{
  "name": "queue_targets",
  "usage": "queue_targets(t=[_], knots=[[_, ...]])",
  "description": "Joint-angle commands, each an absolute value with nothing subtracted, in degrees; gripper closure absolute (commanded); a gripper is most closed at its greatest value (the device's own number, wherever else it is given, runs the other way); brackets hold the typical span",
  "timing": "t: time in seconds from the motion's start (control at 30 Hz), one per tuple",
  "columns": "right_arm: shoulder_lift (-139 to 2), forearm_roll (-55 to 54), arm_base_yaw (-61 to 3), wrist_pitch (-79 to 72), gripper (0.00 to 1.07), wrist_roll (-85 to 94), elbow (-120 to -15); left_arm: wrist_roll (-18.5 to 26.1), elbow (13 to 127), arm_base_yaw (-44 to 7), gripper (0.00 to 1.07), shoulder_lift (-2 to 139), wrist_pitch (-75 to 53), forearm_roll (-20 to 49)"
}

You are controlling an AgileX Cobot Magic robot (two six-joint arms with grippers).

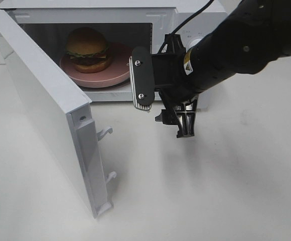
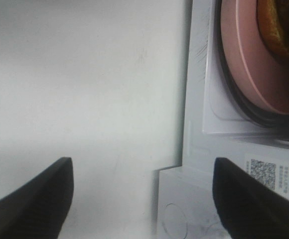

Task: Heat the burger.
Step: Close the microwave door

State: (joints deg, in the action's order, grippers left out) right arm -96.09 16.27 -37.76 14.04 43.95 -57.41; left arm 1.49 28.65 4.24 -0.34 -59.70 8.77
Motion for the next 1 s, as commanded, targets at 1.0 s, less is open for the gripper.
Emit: queue_targets(t=[1.0], knots=[[-74.0,16.3,-37.5,14.3,0.33,-13.4,-37.5,1.3,28.5,4.4,0.06,-1.4,-59.1,8.7]])
